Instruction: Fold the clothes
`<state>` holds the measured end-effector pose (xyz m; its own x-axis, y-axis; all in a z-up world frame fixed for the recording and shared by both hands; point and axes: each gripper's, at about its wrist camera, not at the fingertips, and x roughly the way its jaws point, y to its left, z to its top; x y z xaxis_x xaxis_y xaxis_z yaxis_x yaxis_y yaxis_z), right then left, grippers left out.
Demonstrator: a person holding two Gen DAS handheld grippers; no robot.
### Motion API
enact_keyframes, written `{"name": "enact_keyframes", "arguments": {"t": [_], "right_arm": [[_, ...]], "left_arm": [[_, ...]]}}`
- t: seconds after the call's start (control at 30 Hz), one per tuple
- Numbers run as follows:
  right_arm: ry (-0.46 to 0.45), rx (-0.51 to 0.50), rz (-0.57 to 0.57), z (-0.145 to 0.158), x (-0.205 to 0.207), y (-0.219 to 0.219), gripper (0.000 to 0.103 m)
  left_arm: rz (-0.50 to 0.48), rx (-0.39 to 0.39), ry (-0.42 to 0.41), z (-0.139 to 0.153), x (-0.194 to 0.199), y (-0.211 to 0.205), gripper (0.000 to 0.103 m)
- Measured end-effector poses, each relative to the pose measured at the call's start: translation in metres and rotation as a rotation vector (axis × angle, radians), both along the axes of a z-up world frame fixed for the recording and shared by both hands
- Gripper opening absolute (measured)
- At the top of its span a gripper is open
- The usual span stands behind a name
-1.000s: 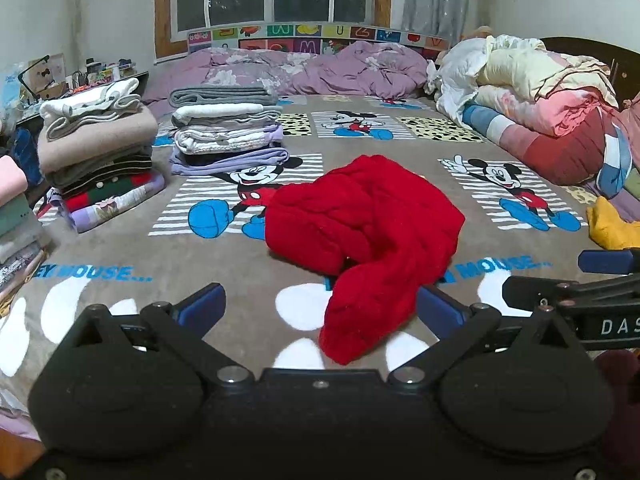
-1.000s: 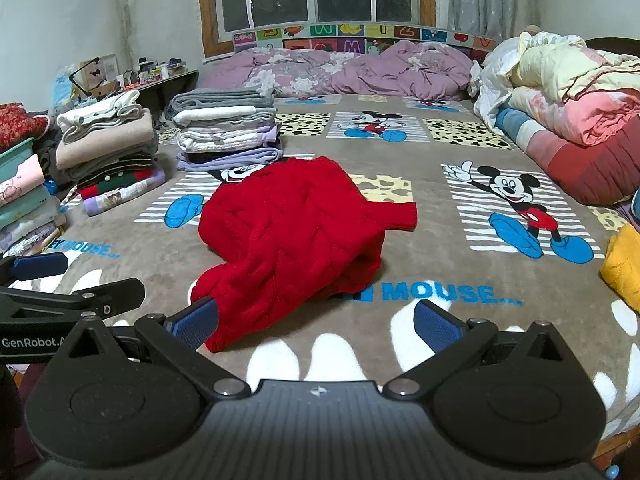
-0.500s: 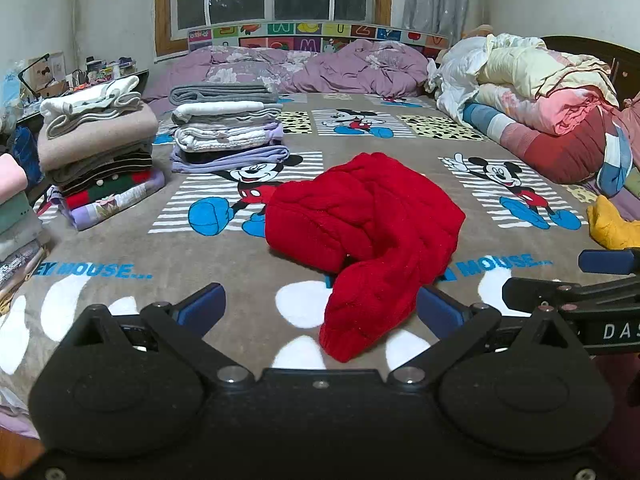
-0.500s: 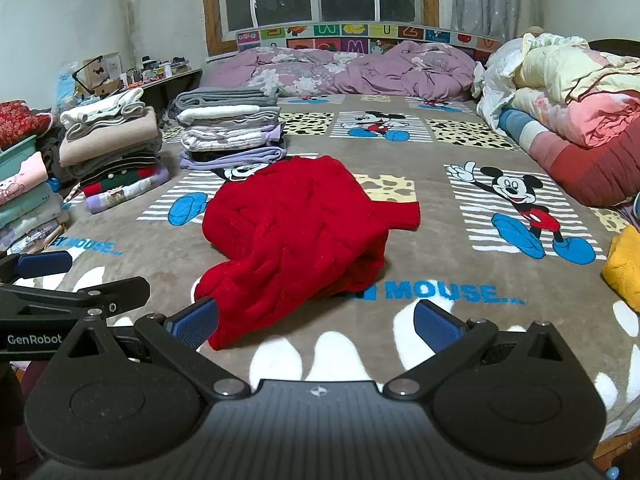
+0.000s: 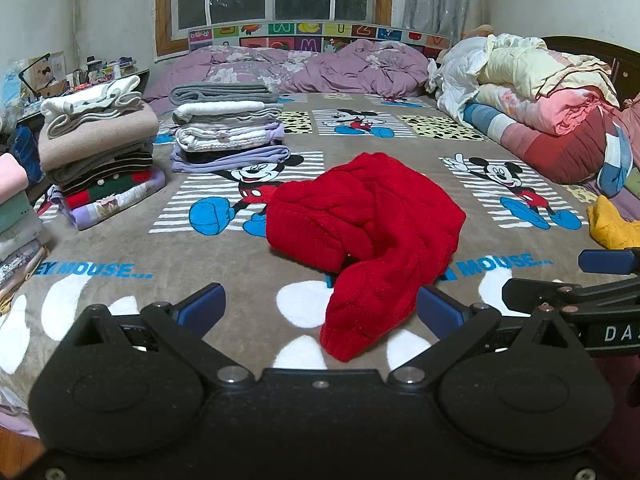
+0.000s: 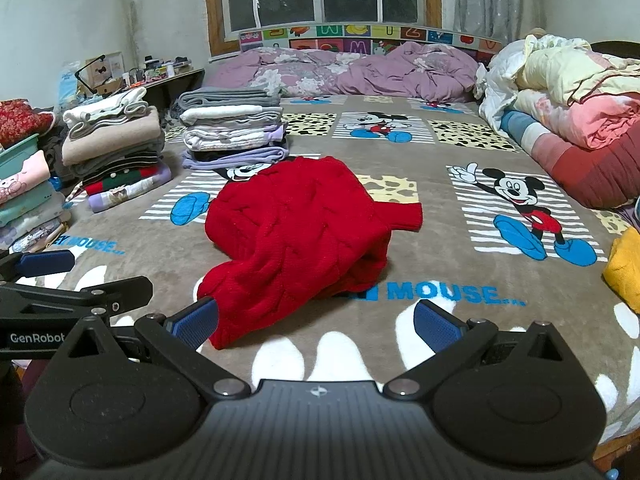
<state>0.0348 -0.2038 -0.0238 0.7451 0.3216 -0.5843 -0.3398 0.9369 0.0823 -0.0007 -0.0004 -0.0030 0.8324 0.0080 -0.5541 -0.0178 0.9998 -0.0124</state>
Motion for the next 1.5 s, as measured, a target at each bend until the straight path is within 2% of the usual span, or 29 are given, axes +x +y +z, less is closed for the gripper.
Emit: {"name": "enact_keyframes", "arguments": {"t": [0.5,0.8,1.07,1.27,1.5], "right_arm": [[-0.006,0.014,0.009,0.005,0.002,-0.003,0.103],[0.012,0.05,0.061,0.011,0.003,-0.007,0.103],[-0.04,0.109,0.118,0.027,0.014,-0.011,0.103],[-0.068,0.128,0.17,0.035,0.031,-0.013,0.103],[-0.084,0.119,0.219,0.037,0.084,-0.019,0.103]], "left_arm": [[-0.006,0.01,0.003,0.003,0.005,-0.005,0.103],[-0.009,0.014,0.008,0.011,0.005,-0.011,0.103],[-0.018,0.008,0.008,0.021,0.019,-0.011,0.103],[-0.01,-0.057,0.045,0.013,0.047,0.005,0.103],[-0.008,-0.162,0.098,-0.005,0.087,0.035,0.103]]}}
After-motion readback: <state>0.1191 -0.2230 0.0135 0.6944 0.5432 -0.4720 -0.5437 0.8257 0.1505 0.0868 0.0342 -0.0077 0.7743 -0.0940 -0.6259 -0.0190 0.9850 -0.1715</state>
